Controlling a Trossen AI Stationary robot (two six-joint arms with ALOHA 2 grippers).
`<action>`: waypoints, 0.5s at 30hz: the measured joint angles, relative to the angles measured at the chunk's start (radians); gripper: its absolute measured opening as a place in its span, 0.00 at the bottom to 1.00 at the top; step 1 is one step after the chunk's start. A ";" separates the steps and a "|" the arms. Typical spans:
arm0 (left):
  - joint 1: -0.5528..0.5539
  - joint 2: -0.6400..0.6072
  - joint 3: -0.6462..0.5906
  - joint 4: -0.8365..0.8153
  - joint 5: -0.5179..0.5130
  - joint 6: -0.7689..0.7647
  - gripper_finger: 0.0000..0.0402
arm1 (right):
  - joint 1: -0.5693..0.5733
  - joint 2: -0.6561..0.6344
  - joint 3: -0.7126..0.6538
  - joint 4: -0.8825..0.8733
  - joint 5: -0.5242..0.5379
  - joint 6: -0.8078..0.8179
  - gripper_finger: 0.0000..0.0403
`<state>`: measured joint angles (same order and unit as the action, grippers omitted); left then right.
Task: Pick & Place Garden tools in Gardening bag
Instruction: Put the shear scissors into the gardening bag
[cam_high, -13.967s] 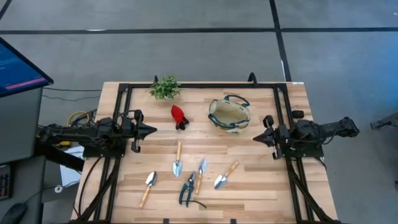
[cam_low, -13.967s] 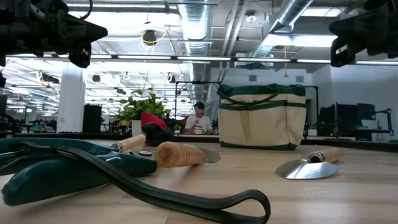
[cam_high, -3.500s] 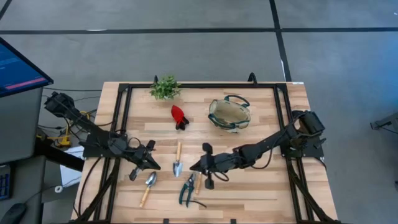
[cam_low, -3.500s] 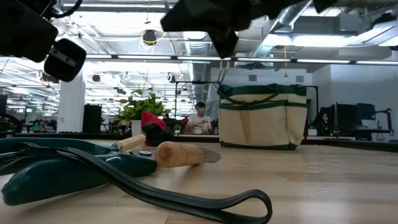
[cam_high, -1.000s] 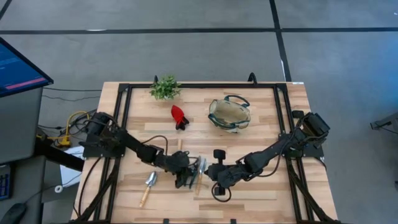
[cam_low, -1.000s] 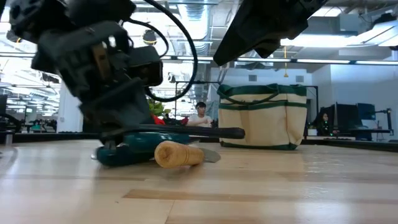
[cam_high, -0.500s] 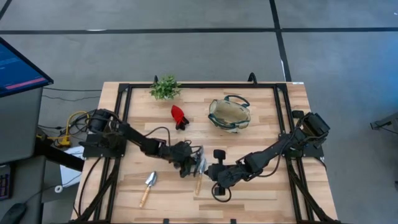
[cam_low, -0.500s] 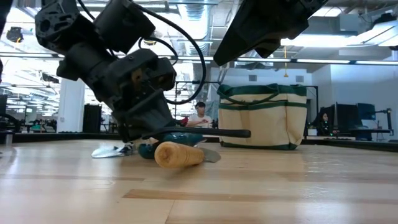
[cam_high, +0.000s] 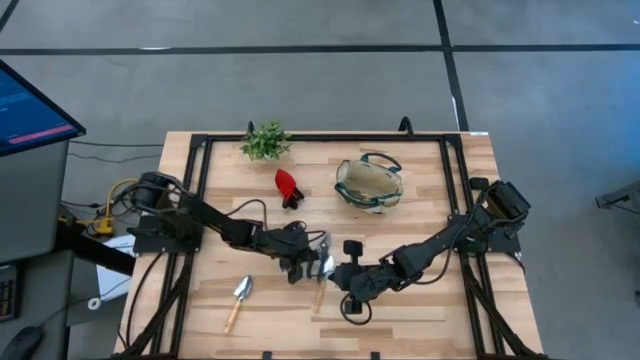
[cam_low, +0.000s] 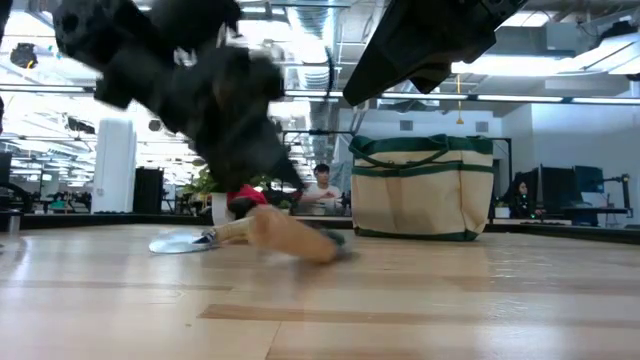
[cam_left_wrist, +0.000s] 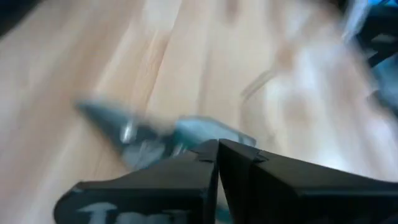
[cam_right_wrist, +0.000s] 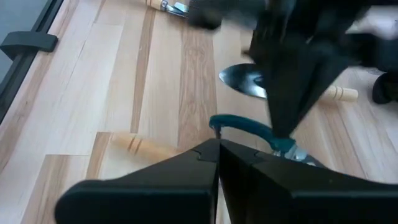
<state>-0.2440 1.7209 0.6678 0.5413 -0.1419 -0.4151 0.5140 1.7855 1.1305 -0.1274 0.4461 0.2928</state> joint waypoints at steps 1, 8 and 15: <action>-0.001 -0.030 -0.002 -0.003 -0.010 0.025 0.00 | -0.001 0.000 0.000 0.000 0.000 0.000 0.00; -0.016 -0.240 -0.002 -0.122 -0.007 0.133 0.00 | -0.017 0.000 0.000 -0.018 -0.005 0.071 0.00; -0.077 -0.421 -0.057 -0.322 0.052 0.270 0.00 | -0.055 0.000 0.000 -0.036 -0.080 0.067 0.00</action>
<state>-0.3210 1.2996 0.6104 0.2192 -0.0901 -0.1450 0.4588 1.7857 1.1305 -0.1636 0.3658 0.3599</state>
